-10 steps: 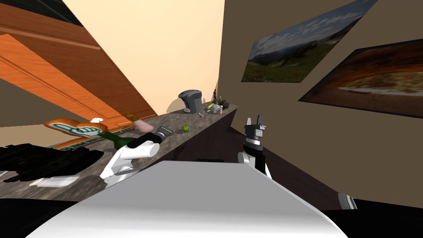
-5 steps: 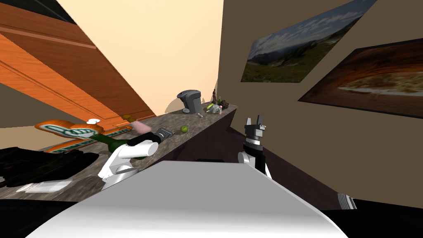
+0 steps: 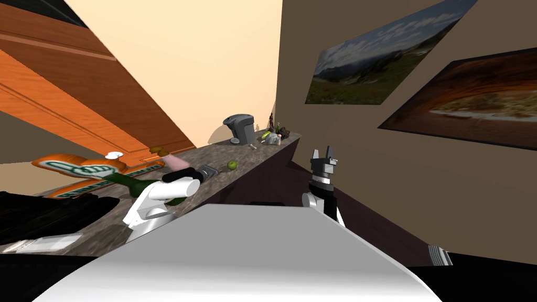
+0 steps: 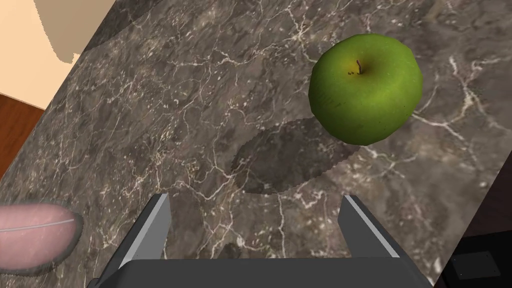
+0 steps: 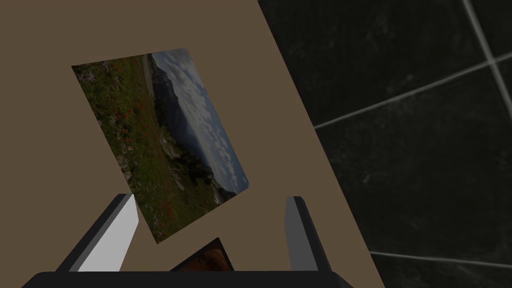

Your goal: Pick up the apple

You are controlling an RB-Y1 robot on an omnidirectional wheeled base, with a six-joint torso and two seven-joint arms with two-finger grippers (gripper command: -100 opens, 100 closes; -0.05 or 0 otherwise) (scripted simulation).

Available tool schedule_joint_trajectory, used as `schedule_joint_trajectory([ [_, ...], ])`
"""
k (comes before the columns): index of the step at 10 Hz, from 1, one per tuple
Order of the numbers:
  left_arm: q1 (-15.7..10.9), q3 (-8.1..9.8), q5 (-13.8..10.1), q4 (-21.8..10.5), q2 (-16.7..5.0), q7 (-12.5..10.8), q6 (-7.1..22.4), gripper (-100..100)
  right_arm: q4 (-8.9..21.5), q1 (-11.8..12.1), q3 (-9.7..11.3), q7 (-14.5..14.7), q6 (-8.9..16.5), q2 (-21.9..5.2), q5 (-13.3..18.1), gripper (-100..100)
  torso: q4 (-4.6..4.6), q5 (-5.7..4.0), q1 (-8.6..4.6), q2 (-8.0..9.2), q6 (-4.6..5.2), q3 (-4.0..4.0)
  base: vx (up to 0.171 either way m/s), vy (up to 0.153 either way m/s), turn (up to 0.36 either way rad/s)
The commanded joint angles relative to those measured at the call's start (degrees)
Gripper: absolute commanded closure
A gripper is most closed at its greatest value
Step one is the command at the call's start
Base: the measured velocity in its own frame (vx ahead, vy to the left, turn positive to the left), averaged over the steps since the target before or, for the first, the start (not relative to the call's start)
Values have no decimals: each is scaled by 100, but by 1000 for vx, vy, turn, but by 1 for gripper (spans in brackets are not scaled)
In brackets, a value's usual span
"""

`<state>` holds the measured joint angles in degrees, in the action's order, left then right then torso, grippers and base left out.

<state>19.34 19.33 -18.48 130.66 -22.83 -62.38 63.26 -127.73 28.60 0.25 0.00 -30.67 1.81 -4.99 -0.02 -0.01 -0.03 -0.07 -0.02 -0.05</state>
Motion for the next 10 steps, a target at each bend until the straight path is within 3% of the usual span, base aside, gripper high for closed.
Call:
schedule_joint_trajectory([
  [1,-76,65,-95,-25,-57,-216,286,-100,0,0,0,0,0,0,0,0,0,0,0,0,0,0,36,-18,-26],
  [3,-76,65,-95,-25,-57,-216,516,-100,0,0,0,0,0,0,0,0,-1,0,-2,-5,0,-3,28,-12,-5],
  [4,-140,128,-190,-51,-114,-415,700,-100,0,0,0,0,0,0,0,0,0,0,0,0,0,0,35,-22,-25],
  [6,-140,128,-190,-51,-114,-415,937,-100,0,0,0,0,0,0,0,0,-1,-1,-3,-5,1,-3,28,-12,-7],
  [7,-206,187,-281,-76,-175,-604,1166,-100,0,0,0,0,0,0,0,0,0,0,1,0,0,0,36,-16,-26],
  [10,-272,241,-368,-101,-235,-781,1655,-100,0,0,0,0,0,0,0,0,-2,-1,-6,-11,1,-6,46,-23,-16],
])
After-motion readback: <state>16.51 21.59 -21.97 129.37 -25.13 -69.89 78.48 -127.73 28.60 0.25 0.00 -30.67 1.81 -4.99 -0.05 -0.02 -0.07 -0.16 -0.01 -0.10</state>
